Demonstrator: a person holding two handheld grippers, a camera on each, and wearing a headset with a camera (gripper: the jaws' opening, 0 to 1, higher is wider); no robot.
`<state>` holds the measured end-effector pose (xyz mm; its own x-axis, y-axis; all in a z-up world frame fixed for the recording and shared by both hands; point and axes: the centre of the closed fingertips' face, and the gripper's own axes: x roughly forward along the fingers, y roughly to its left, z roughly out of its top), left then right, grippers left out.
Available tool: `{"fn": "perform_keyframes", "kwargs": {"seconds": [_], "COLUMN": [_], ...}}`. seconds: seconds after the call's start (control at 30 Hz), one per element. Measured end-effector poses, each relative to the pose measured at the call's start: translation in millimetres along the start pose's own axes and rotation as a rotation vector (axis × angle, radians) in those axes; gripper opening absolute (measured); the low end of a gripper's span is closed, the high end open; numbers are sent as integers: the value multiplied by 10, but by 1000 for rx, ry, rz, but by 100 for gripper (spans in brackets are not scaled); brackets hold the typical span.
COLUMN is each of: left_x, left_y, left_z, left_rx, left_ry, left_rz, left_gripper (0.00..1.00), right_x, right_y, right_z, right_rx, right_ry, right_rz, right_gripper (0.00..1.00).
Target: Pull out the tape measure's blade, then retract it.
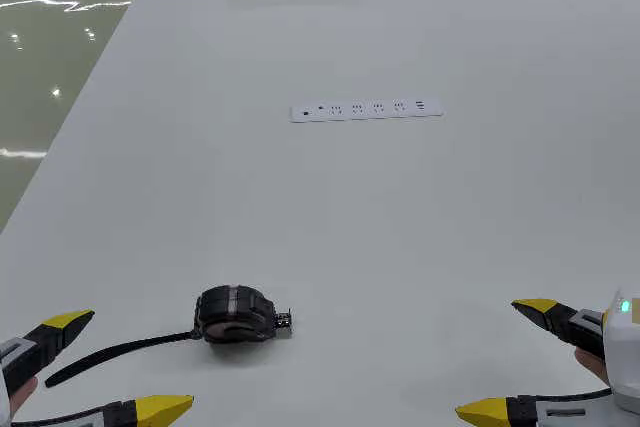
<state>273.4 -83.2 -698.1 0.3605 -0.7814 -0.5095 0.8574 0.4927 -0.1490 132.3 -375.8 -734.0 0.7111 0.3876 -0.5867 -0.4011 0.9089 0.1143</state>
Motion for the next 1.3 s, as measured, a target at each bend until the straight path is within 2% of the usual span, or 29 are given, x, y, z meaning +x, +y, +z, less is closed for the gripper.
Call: {"fn": "perform_keyframes", "kwargs": {"seconds": [0.97, 1.23, 1.3], "left_x": [8, 71, 87], "left_y": [-15, -30, -61], "left_z": [4, 25, 37], "left_rx": [-5, 33, 28], "left_ry": [-5, 9, 13], "left_rz": [-11, -31, -56], "left_gripper": [93, 89, 89], "right_x": [6, 10, 15], "right_y": [23, 46, 62], "right_z": [8, -21, -36], "right_rx": [1, 8, -5], "right_ry": [4, 1, 7], "right_rz": [13, 33, 46], "right_gripper": [89, 86, 86]}}
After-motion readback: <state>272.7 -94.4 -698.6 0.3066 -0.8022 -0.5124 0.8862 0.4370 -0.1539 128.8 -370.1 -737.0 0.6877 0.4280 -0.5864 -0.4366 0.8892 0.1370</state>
